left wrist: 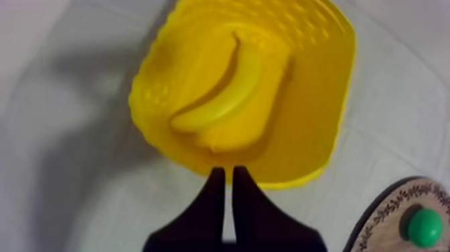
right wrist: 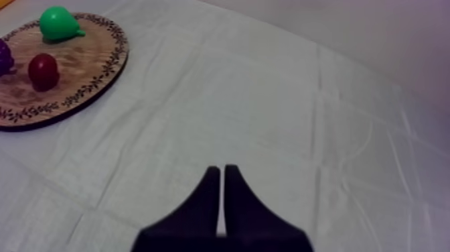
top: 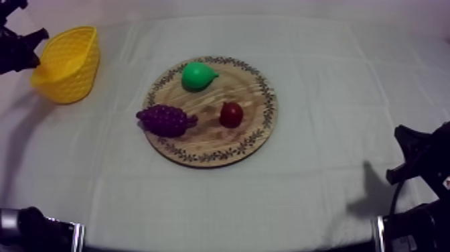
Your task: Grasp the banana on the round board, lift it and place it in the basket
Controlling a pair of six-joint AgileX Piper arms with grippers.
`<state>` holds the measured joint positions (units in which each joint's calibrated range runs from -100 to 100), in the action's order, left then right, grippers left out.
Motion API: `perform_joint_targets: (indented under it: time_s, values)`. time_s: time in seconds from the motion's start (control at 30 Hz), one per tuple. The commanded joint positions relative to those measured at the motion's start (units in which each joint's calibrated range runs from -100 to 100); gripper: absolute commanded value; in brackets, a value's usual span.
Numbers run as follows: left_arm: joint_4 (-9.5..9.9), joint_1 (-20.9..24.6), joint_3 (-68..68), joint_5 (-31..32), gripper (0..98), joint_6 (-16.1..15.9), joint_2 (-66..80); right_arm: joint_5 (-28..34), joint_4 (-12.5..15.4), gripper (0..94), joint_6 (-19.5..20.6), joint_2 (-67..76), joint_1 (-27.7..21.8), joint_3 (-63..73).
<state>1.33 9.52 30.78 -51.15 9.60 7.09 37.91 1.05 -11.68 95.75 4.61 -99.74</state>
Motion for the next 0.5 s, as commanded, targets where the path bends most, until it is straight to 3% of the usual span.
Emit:
perform_joint_targets:
  time_s: [0.0, 0.13, 0.23, 0.47]
  values:
    - [0.19, -1.03, 11.85, 4.93, 0.4, -2.25, 8.18, -0.01, 0.0, 0.4, 0.03, 0.01, -0.02, -0.04]
    - [0.83, -3.01, 23.08, 11.68, 0.2, -3.59, 17.48, -0.01, 0.0, 0.4, 0.0, 0.01, -0.02, -0.04]
    - [1.27, -4.29, 31.88, 17.42, 0.1, -6.54, 24.84, -0.01, 0.0, 0.4, 0.02, 0.01, -0.02, -0.04]
    - [7.4, -6.36, 48.22, 23.71, 0.0, -3.58, 42.68, -0.01, 0.0, 0.4, 0.01, 0.01, -0.02, -0.04]
